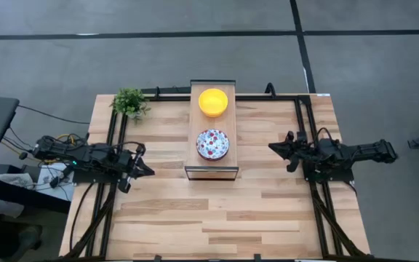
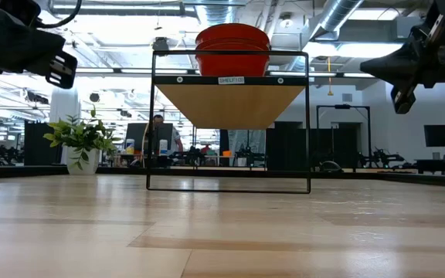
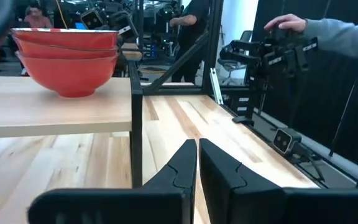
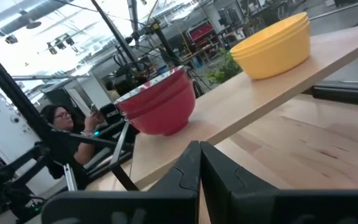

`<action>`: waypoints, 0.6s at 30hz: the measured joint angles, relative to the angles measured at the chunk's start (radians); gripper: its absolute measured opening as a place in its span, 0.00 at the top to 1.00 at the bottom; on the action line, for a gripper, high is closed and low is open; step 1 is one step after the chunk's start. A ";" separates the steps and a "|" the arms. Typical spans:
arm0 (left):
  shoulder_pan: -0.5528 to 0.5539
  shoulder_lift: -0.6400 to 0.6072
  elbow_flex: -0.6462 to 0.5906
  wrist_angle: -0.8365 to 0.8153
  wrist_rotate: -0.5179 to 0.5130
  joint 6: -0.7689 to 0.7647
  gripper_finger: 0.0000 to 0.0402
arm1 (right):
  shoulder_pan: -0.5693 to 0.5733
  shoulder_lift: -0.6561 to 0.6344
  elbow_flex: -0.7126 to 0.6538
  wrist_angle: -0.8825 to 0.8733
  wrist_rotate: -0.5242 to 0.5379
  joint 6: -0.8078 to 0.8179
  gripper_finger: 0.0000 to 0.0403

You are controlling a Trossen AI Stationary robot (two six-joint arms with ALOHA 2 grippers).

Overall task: Pick & Place Mini bowls
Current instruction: Return to Home Position

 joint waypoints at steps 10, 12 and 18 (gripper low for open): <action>0.000 0.052 0.000 0.006 0.000 -0.006 0.96 | 0.000 0.029 -0.001 0.000 0.000 0.000 1.00; 0.000 0.057 0.000 0.007 0.000 -0.007 0.96 | 0.000 0.029 -0.001 0.000 0.000 0.000 1.00; 0.000 0.059 0.000 0.013 0.000 -0.007 0.96 | 0.000 0.029 -0.002 0.000 0.000 0.000 1.00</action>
